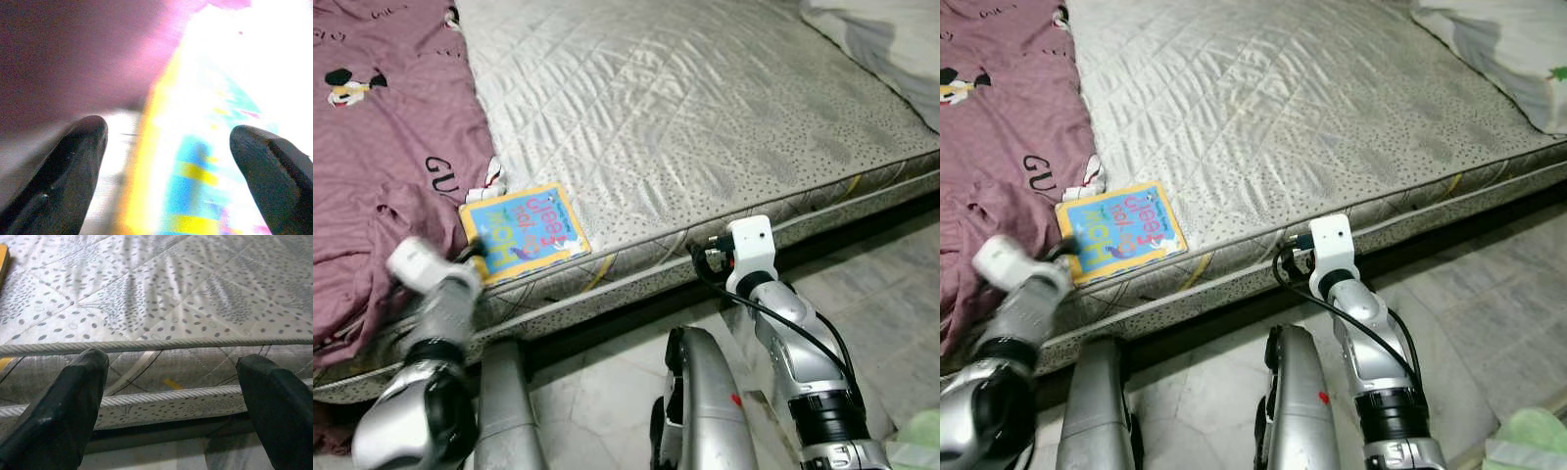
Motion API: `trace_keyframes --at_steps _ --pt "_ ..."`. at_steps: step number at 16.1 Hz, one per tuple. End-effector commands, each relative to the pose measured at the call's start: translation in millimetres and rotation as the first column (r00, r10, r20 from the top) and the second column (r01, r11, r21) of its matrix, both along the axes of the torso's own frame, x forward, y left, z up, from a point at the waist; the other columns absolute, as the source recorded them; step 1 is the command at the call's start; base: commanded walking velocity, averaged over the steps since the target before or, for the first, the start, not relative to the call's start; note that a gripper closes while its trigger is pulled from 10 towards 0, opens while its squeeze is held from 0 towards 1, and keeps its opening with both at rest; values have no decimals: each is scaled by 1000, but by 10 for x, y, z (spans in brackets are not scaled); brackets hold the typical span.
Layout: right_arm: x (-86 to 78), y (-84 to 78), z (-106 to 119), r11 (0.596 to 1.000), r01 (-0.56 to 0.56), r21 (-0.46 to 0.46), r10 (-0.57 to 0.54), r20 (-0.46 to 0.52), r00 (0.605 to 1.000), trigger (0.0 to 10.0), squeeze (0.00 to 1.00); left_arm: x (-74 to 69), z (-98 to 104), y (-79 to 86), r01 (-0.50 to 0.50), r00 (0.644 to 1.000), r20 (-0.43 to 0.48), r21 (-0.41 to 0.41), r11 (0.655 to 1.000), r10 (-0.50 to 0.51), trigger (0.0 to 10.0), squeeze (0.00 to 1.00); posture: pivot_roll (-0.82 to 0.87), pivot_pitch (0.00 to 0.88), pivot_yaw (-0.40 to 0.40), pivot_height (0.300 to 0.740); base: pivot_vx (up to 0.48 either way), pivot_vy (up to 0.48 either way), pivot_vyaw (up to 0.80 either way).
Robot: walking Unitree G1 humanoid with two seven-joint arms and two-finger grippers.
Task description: Clean up the room
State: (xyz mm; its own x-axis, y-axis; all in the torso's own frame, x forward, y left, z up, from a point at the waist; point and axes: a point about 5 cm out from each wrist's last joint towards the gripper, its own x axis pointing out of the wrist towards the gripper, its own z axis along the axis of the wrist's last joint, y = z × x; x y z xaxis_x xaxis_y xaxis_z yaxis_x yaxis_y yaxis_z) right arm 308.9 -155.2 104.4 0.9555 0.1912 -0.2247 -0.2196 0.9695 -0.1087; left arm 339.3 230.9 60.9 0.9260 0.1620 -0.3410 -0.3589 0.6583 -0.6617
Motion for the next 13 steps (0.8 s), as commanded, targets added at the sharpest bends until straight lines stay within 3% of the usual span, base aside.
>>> trace_keyframes --at_steps 1,4,5,9,13 --pt "18 -32 -19 1000 13 -9 -13 -4 1000 10000 0 2 -42 -77 41 999 -2 -30 999 -41 10000 0 -94 109 -70 533 0 0 0" --pt "41 -18 -17 1000 11 -10 -11 2 1000 10000 0 10 -109 -237 106 993 -47 -114 988 -112 10000 0 -96 101 -70 533 0 0 0" --pt "59 -8 -14 1000 10 -10 -10 8 1000 10000 0 49 -94 -383 201 976 -61 -85 976 -207 10000 0 -94 90 -65 533 0 0 0" --pt "80 0 -10 1000 18 -6 -18 20 1000 10000 0 60 -97 -445 239 968 -62 -67 969 -243 10000 0 -95 82 -56 533 0 0 0" --pt "92 2 -10 1000 23 -1 -23 26 999 10000 0 -39 -225 -535 250 963 -43 -221 943 -266 10000 0 -100 78 -49 533 0 0 0"
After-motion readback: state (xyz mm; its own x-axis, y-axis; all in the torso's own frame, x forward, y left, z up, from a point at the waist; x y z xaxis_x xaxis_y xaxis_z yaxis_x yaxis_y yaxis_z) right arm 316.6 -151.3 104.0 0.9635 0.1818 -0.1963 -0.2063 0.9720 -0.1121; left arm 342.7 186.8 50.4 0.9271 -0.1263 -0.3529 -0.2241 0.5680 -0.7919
